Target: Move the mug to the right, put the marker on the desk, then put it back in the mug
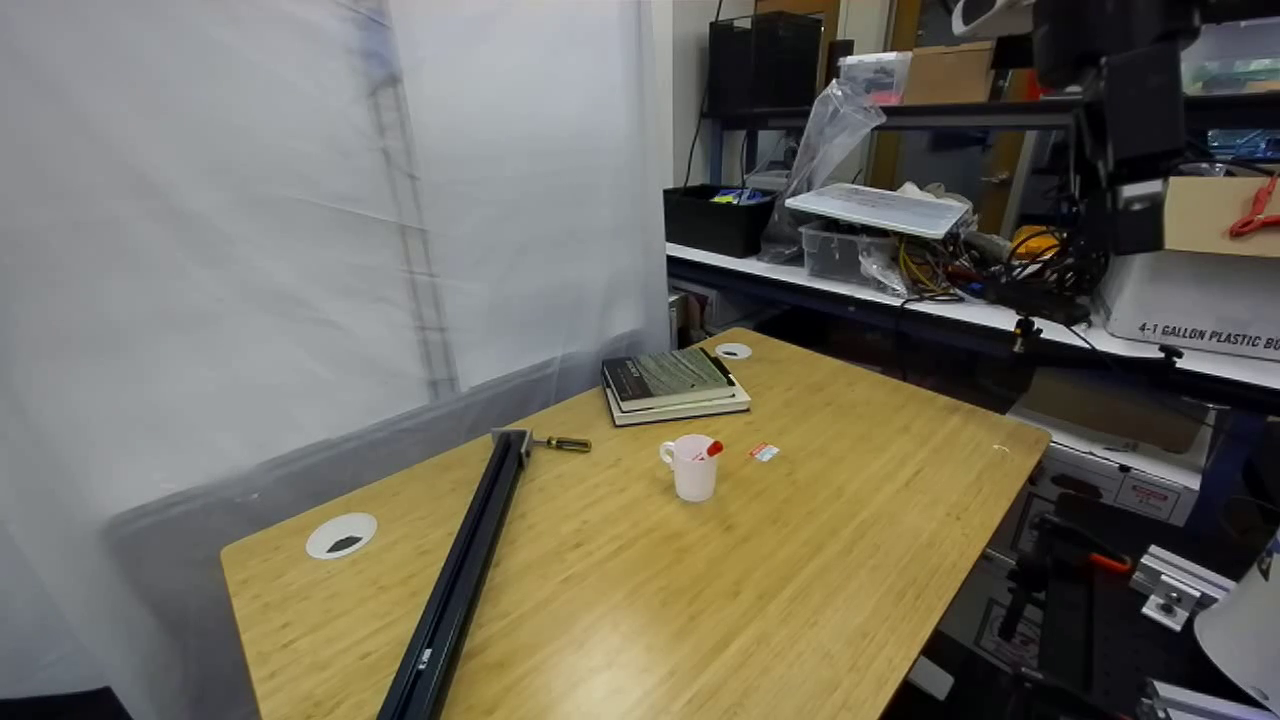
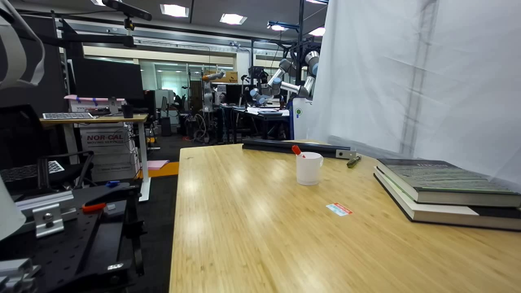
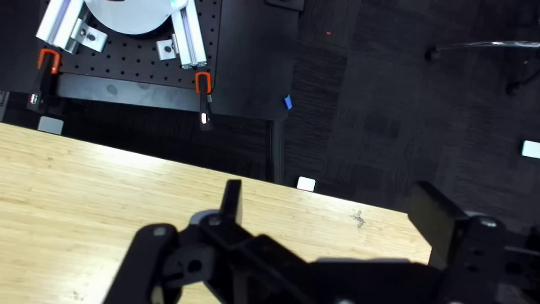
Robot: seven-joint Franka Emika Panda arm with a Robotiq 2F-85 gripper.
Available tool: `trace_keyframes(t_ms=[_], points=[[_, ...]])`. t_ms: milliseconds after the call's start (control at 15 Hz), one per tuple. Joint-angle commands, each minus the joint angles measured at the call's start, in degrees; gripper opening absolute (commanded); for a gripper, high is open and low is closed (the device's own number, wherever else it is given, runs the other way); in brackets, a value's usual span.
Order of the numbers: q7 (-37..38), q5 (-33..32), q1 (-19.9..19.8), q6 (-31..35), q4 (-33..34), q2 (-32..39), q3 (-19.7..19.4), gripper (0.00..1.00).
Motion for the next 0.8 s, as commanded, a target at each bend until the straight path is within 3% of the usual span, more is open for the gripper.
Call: trace_keyframes(t_ms=[0,267,733], points=[[-0.78,0.6,-1.83,-0.45,0.19,-0.1,1.26,1.0],[-0.78,0.6,-1.83,-0.45,0.19,-0.1,1.26,1.0],[-3.22,-1.14,-4.7,3.09,2.13,9.36,0.06,1.0]])
